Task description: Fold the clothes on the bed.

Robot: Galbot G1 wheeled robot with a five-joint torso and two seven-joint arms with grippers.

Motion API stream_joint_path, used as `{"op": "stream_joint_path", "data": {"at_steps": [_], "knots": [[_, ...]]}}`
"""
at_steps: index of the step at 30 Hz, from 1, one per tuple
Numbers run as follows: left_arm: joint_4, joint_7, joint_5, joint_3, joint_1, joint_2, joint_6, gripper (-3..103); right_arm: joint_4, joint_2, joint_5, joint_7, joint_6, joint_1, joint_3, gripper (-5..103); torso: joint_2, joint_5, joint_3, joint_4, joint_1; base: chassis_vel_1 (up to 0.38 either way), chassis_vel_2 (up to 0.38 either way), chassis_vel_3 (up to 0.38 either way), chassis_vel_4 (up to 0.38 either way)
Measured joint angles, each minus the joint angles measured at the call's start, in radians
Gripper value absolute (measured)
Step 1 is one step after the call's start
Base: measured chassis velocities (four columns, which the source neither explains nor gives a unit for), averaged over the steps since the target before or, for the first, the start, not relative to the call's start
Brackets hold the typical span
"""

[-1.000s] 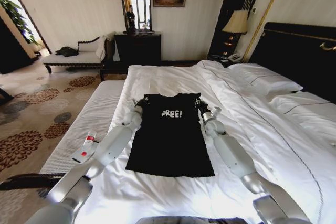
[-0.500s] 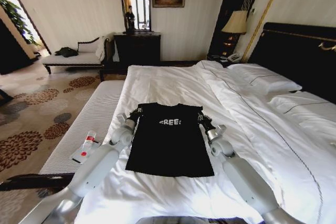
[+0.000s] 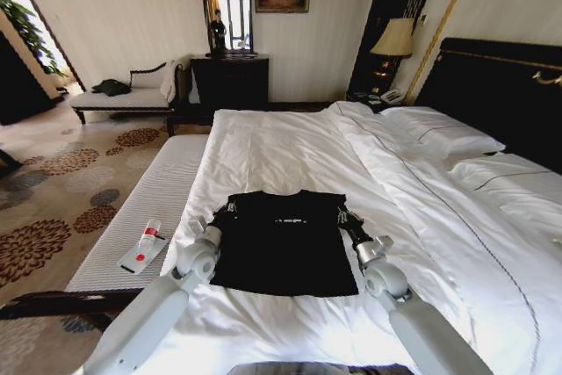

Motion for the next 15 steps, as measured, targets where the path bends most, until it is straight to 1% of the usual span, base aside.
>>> {"op": "stream_joint_path", "data": {"at_steps": [2, 4, 7, 8, 12, 15], "knots": [[-0.013, -0.005, 0.015, -0.005, 0.021, -0.002, -0.001, 2, 0.006, 0.013, -0.01, -0.003, 0.006, -0.026, 0.013, 1, 0.0, -0.0001, 0.0, 0.0, 0.0, 0.0, 0.0, 0.0, 0.0], [-0.036, -0.012, 0.029, -0.01, 0.047, -0.002, -0.001, 2, 0.027, 0.038, -0.018, -0.006, 0.011, -0.073, 0.034, 1, 0.0, 0.0001, 0.0, -0.0007, 0.0, 0.0, 0.0, 0.0, 0.0], [-0.051, -0.014, 0.04, -0.014, 0.067, -0.002, -0.001, 2, 0.037, 0.049, -0.024, -0.008, 0.014, -0.095, 0.044, 1, 0.0, 0.0001, 0.0, -0.0007, 0.0, 0.0, 0.0, 0.0, 0.0], [-0.062, -0.015, 0.05, -0.016, 0.083, -0.003, -0.001, 2, 0.042, 0.052, -0.025, -0.009, 0.016, -0.108, 0.051, 1, 0.0, 0.0002, 0.0, -0.0004, 0.0, 0.0, 0.0, 0.0, 0.0], [-0.075, -0.019, 0.074, -0.012, 0.109, -0.008, 0.0, 2, 0.052, 0.037, -0.02, -0.015, 0.021, -0.126, 0.071, 1, 0.0, 0.0, 0.0, -0.0001, 0.0, 0.0, 0.0, 0.0, 0.0], [-0.081, -0.019, 0.101, -0.017, 0.146, -0.007, 0.001, 2, 0.058, 0.027, -0.012, -0.024, 0.027, -0.145, 0.083, 1, 0.0, -0.0001, 0.0, -0.0005, 0.0, 0.0, 0.0, 0.0, 0.0]]}}
